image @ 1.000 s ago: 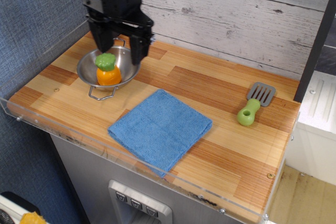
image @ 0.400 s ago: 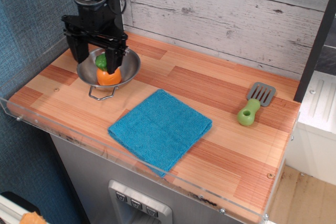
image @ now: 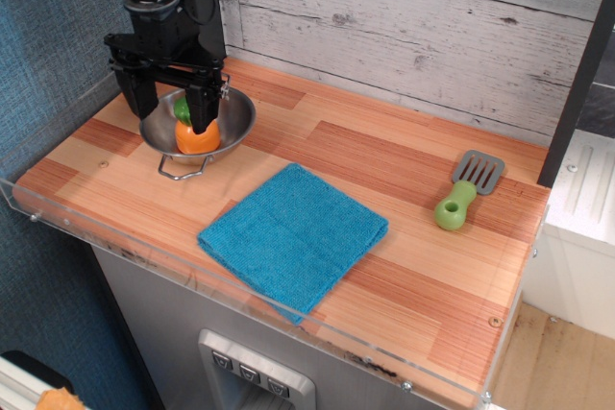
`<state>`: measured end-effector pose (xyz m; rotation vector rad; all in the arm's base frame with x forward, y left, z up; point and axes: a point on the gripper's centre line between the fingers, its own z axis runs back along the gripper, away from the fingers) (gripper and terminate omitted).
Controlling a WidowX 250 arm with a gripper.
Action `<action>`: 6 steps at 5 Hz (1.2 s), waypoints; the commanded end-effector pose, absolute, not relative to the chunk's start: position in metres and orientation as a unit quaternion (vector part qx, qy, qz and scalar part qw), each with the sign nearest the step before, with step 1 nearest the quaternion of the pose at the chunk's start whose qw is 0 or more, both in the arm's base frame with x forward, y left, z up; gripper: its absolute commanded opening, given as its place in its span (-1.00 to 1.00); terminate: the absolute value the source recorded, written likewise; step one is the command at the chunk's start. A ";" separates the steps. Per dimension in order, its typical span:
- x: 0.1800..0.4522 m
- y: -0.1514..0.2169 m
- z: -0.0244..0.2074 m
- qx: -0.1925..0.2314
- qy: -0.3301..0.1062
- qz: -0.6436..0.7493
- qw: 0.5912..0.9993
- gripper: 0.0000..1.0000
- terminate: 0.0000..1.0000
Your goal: Pick up the bottle from the pot and put it on the table
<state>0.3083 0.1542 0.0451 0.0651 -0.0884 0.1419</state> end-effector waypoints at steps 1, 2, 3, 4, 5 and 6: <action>0.312 0.152 0.056 0.038 -0.069 0.060 0.995 -1.00 -1.00; 0.311 0.145 0.064 0.030 -0.085 0.047 0.995 -1.00 -1.00; 0.313 0.117 0.097 0.015 -0.116 0.033 0.993 -1.00 -1.00; 0.309 0.077 0.133 -0.016 -0.141 0.016 0.990 -1.00 -1.00; 0.296 0.031 0.142 -0.055 -0.137 -0.041 0.988 -1.00 -1.00; 0.277 -0.016 0.121 -0.083 -0.095 -0.103 0.987 -1.00 -1.00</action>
